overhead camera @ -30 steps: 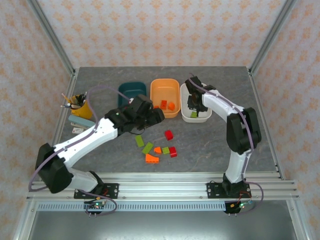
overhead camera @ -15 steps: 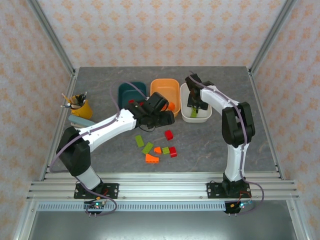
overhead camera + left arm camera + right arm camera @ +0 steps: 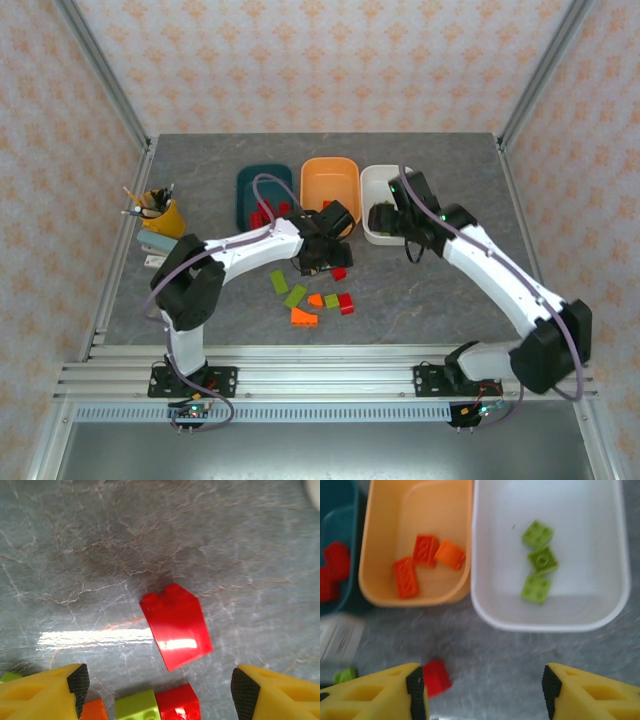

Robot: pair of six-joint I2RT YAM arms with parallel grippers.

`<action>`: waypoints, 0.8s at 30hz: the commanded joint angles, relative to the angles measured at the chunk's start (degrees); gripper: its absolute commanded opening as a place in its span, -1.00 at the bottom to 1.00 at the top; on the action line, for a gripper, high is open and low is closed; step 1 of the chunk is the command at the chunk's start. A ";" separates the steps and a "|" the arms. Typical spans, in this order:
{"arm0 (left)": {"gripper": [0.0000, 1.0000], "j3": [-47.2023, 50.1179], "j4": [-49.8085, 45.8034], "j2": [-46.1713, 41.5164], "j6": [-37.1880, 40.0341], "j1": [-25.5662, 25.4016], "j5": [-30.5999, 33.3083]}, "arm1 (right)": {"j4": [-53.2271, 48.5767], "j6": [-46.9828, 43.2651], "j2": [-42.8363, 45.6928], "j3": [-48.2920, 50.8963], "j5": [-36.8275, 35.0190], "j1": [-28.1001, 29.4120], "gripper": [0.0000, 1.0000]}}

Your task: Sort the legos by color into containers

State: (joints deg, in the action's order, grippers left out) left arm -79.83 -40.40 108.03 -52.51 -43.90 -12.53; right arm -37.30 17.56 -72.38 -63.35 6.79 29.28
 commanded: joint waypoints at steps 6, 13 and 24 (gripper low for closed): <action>0.39 -4.29 -0.82 7.08 -5.21 -1.36 -1.29 | 1.33 4.62 17.97 13.78 11.80 0.34 0.37; -0.07 -6.07 -0.63 9.78 -5.50 -1.36 0.54 | -0.59 5.74 21.31 15.81 12.00 0.37 0.36; -0.55 -7.35 -3.13 8.79 -2.92 -1.36 4.51 | 0.80 5.35 18.88 14.83 12.98 0.33 0.35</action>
State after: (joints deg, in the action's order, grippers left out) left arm -85.58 -40.56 117.89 -56.62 -45.12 -11.27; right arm -37.01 22.55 -53.25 -48.10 19.11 29.39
